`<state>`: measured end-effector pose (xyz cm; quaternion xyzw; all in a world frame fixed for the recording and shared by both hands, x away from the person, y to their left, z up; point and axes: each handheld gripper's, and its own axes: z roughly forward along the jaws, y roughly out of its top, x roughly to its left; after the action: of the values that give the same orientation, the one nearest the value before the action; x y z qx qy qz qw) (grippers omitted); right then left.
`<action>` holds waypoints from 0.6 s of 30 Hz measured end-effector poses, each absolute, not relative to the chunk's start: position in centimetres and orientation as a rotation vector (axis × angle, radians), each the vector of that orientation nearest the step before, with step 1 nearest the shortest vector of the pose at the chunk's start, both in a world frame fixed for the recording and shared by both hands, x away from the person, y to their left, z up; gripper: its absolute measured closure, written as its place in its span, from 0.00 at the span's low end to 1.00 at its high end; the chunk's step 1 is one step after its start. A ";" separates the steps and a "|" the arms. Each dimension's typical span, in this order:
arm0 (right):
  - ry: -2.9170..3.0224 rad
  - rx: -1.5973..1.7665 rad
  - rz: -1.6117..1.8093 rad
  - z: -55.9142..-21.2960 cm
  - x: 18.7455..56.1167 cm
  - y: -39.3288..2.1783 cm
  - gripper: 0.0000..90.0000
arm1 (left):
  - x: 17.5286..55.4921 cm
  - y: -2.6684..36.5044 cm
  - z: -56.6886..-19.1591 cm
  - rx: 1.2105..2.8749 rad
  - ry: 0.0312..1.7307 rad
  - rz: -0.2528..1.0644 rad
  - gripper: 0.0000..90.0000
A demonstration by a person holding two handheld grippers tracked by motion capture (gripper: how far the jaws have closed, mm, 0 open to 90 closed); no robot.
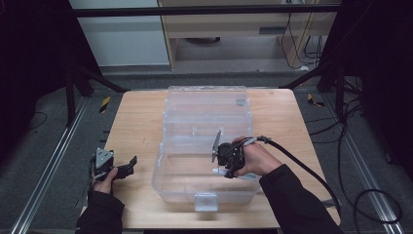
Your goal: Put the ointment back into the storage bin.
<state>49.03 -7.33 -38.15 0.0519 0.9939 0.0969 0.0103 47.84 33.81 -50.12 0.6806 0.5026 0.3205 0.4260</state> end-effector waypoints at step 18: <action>3.122 0.077 0.258 -41.0 48.9 -6.7 0.77 | 47.9 33.8 -50.1 1.701 1.257 0.800 0.02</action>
<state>48.89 -6.70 -41.05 0.0245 0.9963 0.0823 0.0043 47.85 33.83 -50.11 0.6804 0.5030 0.3199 0.4262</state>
